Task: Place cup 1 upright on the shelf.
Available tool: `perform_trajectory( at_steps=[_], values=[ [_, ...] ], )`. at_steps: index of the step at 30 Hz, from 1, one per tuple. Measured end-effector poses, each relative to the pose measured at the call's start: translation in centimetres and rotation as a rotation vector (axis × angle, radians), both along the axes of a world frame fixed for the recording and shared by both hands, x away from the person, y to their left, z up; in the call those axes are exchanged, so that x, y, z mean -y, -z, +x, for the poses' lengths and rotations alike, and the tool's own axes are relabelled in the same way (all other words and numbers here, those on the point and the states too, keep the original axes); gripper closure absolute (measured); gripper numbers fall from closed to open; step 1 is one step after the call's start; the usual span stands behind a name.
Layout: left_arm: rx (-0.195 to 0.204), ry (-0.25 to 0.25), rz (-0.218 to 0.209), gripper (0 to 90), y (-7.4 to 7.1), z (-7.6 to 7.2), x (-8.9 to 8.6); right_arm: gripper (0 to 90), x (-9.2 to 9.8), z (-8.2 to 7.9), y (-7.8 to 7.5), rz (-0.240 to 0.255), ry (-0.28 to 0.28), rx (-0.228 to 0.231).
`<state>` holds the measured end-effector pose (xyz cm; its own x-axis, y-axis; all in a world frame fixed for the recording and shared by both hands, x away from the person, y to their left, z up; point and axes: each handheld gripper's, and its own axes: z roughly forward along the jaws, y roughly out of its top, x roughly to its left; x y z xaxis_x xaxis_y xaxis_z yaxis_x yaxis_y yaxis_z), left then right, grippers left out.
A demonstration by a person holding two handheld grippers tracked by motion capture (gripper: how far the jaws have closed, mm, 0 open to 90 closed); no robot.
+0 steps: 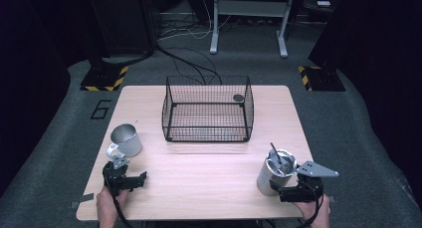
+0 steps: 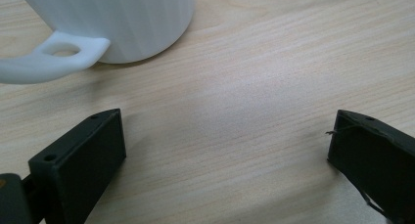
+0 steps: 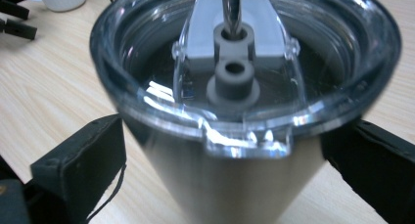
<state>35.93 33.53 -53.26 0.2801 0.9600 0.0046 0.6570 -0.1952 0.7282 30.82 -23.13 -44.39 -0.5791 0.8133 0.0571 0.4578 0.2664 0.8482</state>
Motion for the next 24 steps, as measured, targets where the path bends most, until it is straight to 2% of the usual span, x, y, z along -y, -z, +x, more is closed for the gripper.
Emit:
perform_trajectory(
  at_steps=[8, 19, 24],
  values=[
    [0.0, 0.0, -0.001, 0.3, 0.0, 0.0, 0.0, 0.0, -0.7, 0.8, -0.1, 0.027, 0.031, 0.03],
    [0.001, -0.001, -0.001, 0.3, 0.0, 0.0, 0.0, 0.0, -1.1, 1.4, -0.1, 0.059, 0.032, 0.05],
    [0.001, 0.0, 0.001, 0.4, 0.0, 0.0, 0.0, 1.1, -1.3, 1.2, -0.2, 0.051, 0.047, 0.073]
  ],
)
